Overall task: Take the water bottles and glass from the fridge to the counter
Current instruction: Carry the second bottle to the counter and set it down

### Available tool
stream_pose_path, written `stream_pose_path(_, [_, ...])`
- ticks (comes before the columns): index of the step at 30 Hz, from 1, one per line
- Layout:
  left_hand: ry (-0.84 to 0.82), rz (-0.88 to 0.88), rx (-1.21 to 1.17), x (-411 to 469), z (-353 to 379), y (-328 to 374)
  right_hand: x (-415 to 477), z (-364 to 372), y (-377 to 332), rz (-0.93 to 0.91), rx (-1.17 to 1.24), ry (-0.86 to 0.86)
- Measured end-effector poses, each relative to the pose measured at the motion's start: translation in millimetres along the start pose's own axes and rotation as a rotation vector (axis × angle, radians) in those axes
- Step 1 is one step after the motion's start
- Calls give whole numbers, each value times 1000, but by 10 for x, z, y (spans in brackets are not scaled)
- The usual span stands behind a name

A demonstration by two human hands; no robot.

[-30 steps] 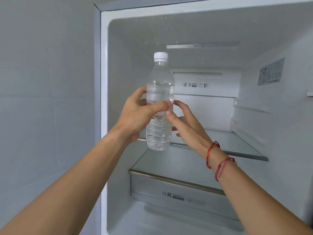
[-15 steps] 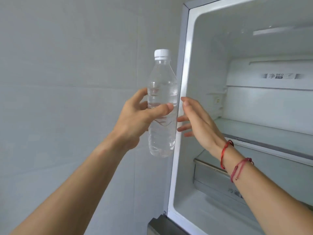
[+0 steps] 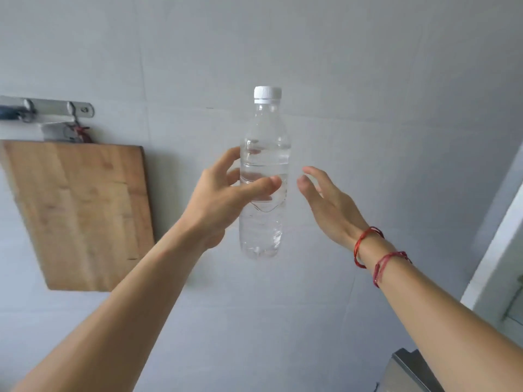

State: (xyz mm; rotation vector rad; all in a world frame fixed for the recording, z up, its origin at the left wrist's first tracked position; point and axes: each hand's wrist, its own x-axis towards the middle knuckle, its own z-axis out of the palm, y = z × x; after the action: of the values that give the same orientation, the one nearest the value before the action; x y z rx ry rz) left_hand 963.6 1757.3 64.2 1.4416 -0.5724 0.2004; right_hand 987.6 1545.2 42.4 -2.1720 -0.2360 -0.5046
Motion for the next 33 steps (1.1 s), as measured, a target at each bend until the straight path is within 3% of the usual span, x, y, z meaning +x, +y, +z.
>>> stream_pose_path(5, [183,-11,103,-440,-758,21,85,799,-309,-79,-87,-96])
stream_pose_path(14, [551,-53,271,-1334,-1501,267,25,1970,-930,-469,-194,-267])
stream_pose_path(24, [1011,-54,475,-2477,-1515,620,-418,2847,-1519,-832,-139,-460])
stream_pose_path(33, [1325,-63,641,-3777,-1366,1013,-1488,3487,-2267,-1090,21,-648])
